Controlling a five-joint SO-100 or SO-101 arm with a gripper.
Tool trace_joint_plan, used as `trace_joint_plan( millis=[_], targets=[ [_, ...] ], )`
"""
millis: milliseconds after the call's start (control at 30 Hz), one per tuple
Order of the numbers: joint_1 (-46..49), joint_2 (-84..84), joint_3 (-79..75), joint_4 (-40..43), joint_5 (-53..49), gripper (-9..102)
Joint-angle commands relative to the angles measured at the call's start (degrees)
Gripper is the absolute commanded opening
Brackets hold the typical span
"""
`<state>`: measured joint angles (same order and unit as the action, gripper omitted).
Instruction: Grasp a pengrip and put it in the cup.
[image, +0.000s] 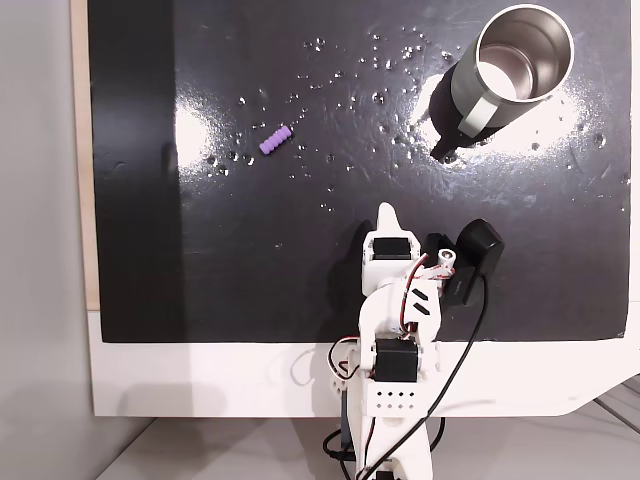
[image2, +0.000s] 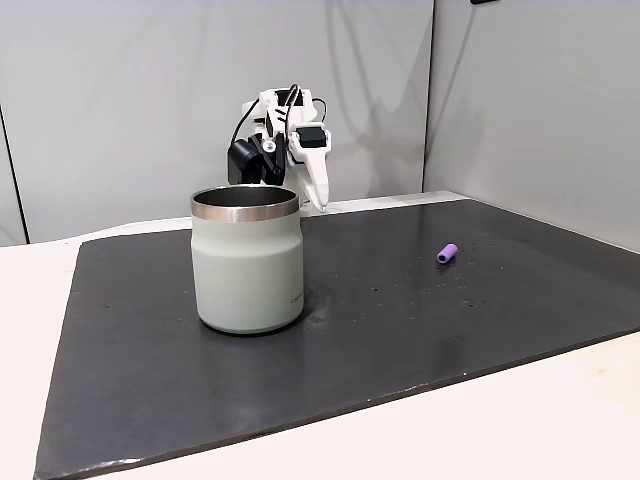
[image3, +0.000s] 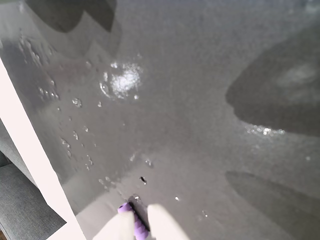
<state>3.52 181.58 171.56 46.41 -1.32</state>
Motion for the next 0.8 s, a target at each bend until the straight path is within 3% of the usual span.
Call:
trace_joint_plan(
  millis=[0,467,767],
  targets=[
    [0.8,0.5,-0.4,-1.3,0.7,0],
    [0.6,0.5,-0.4,-1.3,0.3,0],
    [-1.1,-4.7,-10.0,-1.1,-7.6,0]
  ],
)
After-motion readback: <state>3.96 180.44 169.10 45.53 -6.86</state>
